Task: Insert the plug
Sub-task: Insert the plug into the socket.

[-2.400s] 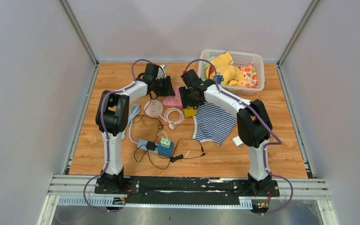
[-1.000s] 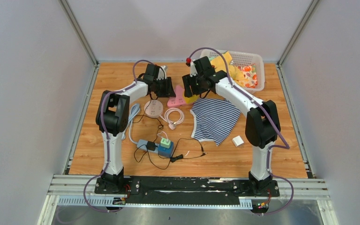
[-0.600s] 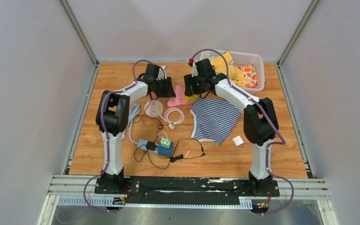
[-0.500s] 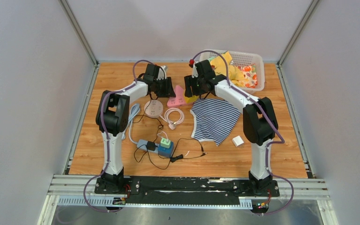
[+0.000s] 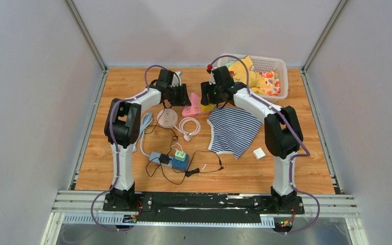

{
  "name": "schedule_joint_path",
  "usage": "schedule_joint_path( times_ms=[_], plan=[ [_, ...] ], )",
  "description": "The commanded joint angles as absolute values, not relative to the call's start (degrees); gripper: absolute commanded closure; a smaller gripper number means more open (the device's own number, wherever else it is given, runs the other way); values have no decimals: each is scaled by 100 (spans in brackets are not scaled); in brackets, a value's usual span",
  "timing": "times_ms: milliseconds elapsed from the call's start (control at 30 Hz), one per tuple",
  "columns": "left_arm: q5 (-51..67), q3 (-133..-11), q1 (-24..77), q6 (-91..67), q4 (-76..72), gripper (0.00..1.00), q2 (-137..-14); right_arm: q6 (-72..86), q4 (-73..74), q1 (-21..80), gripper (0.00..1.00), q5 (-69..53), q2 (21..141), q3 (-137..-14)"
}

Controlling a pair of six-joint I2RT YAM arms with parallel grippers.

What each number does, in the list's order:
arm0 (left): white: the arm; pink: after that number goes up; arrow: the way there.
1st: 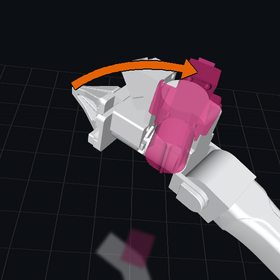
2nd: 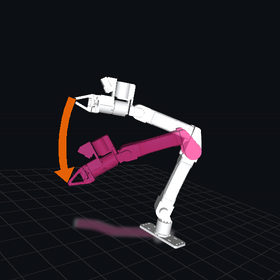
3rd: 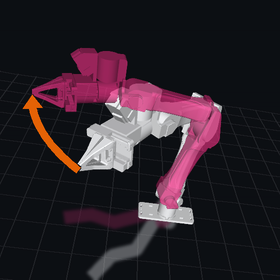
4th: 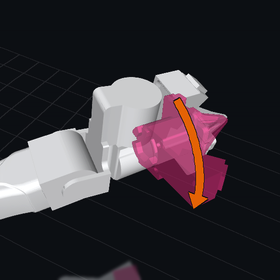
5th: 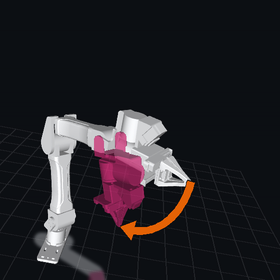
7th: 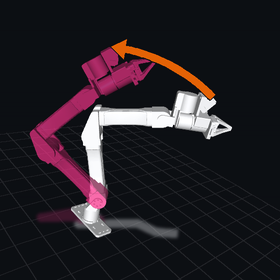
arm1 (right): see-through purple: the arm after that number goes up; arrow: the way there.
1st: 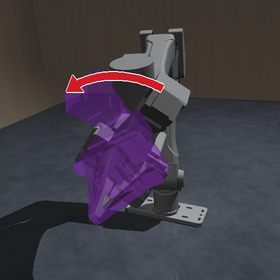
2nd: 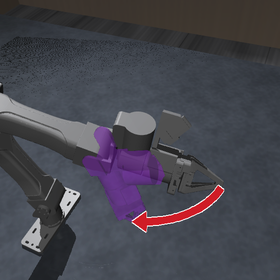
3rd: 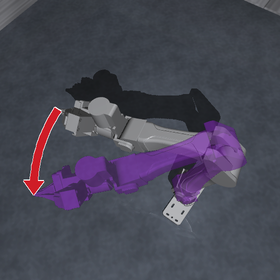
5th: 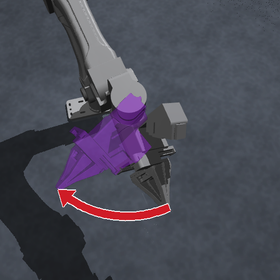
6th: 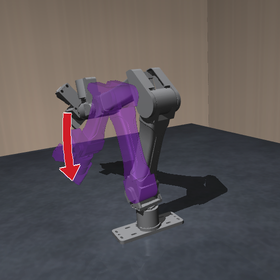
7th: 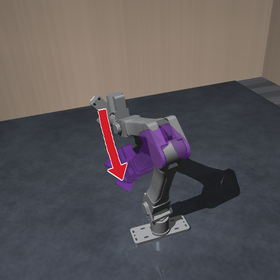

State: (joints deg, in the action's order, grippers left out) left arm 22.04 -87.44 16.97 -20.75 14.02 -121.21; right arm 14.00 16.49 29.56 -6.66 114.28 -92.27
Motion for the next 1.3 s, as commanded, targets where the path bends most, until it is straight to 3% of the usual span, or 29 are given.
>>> schedule_joint_path(
  times_ms=[0,167,767,1267],
  plan=[
    [2253,-8887,1661,-1978,1577,55,-12082,1314,1960,3035,100,47,11506,-8995],
    [2294,-8903,1652,-1978,1591,57,-12128,1226,1965,3171,100,455,11542,-8956],
    [2381,-9018,1645,-1883,1698,59,-12251,1486,2342,3179,100,88,12287,-9253],
    [2382,-9072,1644,-1819,1785,63,-12296,1430,2108,3545,100,666,12489,-8311]
  ],
)
